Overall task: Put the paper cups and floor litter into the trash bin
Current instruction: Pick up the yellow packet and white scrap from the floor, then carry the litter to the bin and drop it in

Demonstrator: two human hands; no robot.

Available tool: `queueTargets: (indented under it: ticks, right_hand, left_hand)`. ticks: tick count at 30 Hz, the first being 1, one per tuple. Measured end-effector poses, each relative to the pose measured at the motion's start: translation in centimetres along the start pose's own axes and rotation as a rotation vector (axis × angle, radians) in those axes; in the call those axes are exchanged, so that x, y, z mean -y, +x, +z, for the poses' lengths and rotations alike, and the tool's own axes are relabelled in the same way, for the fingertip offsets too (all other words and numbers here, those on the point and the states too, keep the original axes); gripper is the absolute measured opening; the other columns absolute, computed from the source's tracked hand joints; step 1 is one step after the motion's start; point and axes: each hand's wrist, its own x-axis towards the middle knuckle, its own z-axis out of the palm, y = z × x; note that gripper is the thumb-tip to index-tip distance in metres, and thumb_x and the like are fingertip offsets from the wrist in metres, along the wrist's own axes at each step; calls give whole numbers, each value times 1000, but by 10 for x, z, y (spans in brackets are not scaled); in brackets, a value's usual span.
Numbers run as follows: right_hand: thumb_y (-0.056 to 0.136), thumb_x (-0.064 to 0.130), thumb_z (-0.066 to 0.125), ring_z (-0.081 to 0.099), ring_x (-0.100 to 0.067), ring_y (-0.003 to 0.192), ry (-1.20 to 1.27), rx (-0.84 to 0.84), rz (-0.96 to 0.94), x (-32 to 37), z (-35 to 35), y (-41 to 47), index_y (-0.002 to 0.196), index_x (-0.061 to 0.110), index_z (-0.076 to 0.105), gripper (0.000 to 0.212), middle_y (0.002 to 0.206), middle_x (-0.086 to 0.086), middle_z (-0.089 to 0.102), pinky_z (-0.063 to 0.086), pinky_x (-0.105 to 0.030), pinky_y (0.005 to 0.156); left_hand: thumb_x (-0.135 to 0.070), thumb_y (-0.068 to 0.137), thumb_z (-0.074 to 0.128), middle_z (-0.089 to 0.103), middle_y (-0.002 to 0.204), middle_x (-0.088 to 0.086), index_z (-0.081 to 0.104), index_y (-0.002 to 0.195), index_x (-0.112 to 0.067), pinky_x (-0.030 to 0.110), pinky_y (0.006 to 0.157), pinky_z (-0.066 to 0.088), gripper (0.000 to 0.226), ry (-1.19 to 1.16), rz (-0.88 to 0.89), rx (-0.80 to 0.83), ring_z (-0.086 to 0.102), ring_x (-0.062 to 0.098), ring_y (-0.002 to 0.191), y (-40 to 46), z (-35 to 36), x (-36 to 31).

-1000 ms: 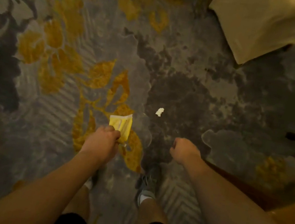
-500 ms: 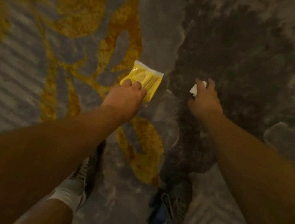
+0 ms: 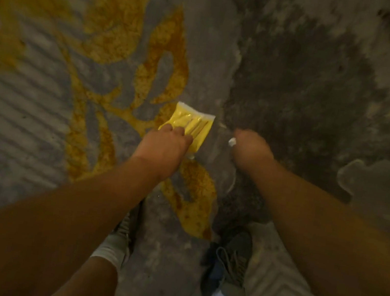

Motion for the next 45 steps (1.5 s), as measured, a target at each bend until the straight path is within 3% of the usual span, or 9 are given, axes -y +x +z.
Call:
queueTargets:
  ticks: [4, 8, 11, 18, 25, 29, 32, 38, 45]
  right_hand:
    - [94, 19, 56, 59, -41, 111, 106, 16, -19, 32, -40, -88, 112, 6, 61, 22, 119, -23, 62, 48, -42, 92]
    - [91, 24, 58, 60, -40, 103, 197, -85, -8, 54, -109, -202, 106, 12, 63, 19, 116, -16, 54, 48, -41, 86]
    - [90, 23, 59, 60, -37, 94, 302, -211, 28, 72, -167, -284, 104, 12, 64, 18, 113, -11, 47, 51, -44, 84]
    - [86, 22, 63, 59, -26, 91, 487, -585, 150, 105, -279, -464, 105, 19, 65, 19, 108, -2, 51, 50, -39, 79]
    - [88, 23, 63, 60, -17, 91, 562, -916, 239, 92, -306, -613, 109, 23, 61, 21, 110, 4, 54, 51, -30, 77]
    - [88, 24, 66, 58, -13, 88, 580, -1067, 333, 69, -287, -706, 105, 28, 58, 19, 108, 7, 54, 53, -30, 75]
    - [87, 22, 68, 57, -12, 90, 608, -1155, 416, 47, -251, -786, 100, 26, 59, 16, 106, 8, 55, 53, -30, 78]
    - [86, 23, 66, 56, -10, 86, 629, -1288, 570, 3, -128, -944, 95, 28, 58, 13, 102, 9, 52, 48, -25, 73]
    - [83, 21, 68, 55, -13, 87, 727, -1342, 821, -44, 53, -1123, 94, 25, 61, 14, 102, 8, 51, 42, -25, 71]
  left_hand:
    - [-16, 89, 55, 57, 106, 7, 57, 102, -18, 41, 69, 48, 14, -58, -22, -37, 55, 32, 102, -58, -66, 3]
    - [-21, 87, 56, 55, 104, 6, 58, 95, -19, 43, 72, 52, 9, -75, 18, -66, 54, 30, 99, -117, -161, 0]
    - [-28, 88, 55, 55, 105, 4, 60, 96, -20, 45, 77, 52, 12, -64, 142, -88, 54, 29, 101, -157, -239, -12]
    - [-30, 87, 57, 60, 97, 5, 61, 91, -19, 41, 70, 52, 13, 80, 456, -277, 59, 31, 94, -232, -432, -86]
    - [-34, 90, 58, 62, 99, 3, 62, 94, -20, 38, 67, 45, 16, 252, 710, -389, 59, 28, 97, -296, -523, -186]
    - [-41, 89, 59, 61, 95, 0, 62, 93, -23, 34, 62, 39, 19, 298, 878, -414, 61, 24, 92, -344, -528, -254]
    - [-44, 88, 61, 63, 93, -2, 62, 93, -25, 34, 63, 43, 20, 309, 1012, -408, 62, 23, 89, -397, -512, -315]
    - [-53, 86, 55, 60, 82, -9, 58, 84, -31, 34, 60, 51, 22, 353, 1225, -362, 59, 13, 74, -531, -441, -454]
    - [-46, 88, 60, 59, 87, -9, 63, 90, -27, 36, 68, 51, 19, 342, 1444, -307, 57, 13, 82, -695, -310, -612]
